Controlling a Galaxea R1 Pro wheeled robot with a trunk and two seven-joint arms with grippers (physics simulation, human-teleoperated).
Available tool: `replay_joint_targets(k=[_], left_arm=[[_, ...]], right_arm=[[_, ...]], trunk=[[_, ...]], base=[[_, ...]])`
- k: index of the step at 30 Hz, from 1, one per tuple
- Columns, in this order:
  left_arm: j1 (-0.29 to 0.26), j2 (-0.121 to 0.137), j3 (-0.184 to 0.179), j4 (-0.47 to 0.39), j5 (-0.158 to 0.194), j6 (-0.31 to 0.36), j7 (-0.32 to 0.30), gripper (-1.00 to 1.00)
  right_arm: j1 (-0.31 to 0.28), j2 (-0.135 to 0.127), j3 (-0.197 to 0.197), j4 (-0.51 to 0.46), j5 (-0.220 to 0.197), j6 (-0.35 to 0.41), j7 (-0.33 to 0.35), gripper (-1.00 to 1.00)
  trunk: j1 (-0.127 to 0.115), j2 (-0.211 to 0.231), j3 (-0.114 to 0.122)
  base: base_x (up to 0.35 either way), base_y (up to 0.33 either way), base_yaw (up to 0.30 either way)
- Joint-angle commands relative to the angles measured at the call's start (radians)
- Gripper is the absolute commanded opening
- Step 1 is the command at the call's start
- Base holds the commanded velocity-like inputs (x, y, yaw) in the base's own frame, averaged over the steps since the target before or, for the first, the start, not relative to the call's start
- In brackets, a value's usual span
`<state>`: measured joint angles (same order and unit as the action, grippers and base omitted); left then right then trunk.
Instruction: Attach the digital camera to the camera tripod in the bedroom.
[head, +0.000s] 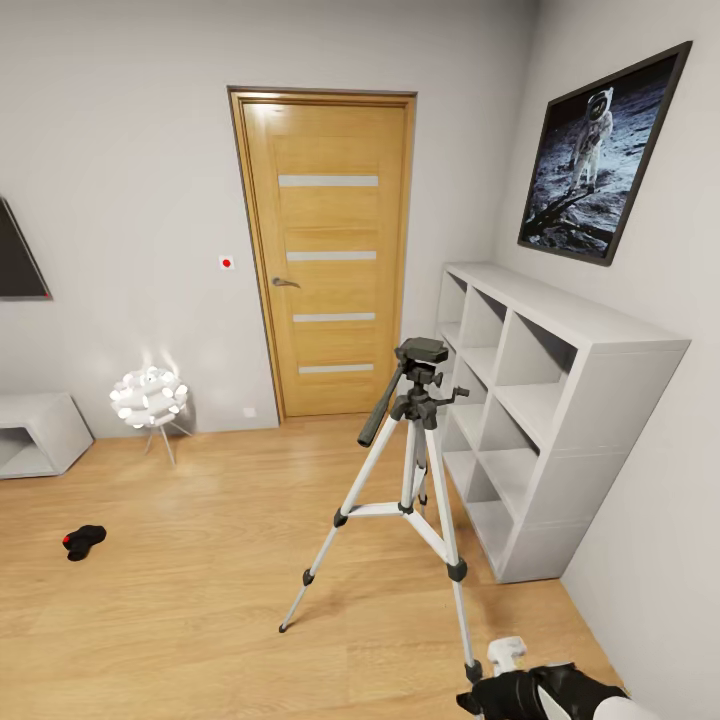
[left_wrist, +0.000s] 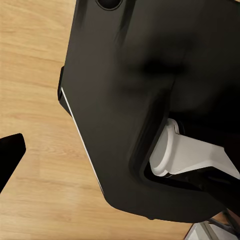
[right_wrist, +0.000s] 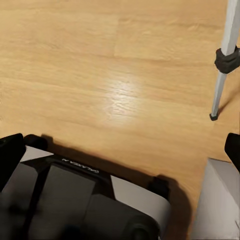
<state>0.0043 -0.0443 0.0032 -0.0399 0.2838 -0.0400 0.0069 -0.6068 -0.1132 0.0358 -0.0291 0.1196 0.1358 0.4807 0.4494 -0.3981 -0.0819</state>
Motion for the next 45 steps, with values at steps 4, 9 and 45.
replay_joint_targets(k=[4, 9, 45], left_arm=[[0.0, 0.0, 0.0, -0.002, 0.005, -0.001, 0.001, 1.0], [0.0, 0.0, 0.0, -0.002, 0.005, -0.001, 0.001, 1.0], [0.0, 0.0, 0.001, -0.002, 0.006, -0.001, 0.001, 1.0]], right_arm=[[0.024, -0.001, 0.001, 0.046, 0.004, -0.062, -0.011, 1.0], [0.093, -0.002, 0.001, 0.057, 0.003, -0.08, -0.044, 1.0], [0.284, 0.017, -0.002, 0.063, -0.005, -0.16, -0.363, 1.0]], trunk=[[0.001, -0.002, -0.002], [0.001, -0.002, -0.002], [0.001, -0.002, 0.002]], base=[[0.0, 0.0, 0.0], [0.0, 0.0, 0.0], [0.0, 0.0, 0.058]])
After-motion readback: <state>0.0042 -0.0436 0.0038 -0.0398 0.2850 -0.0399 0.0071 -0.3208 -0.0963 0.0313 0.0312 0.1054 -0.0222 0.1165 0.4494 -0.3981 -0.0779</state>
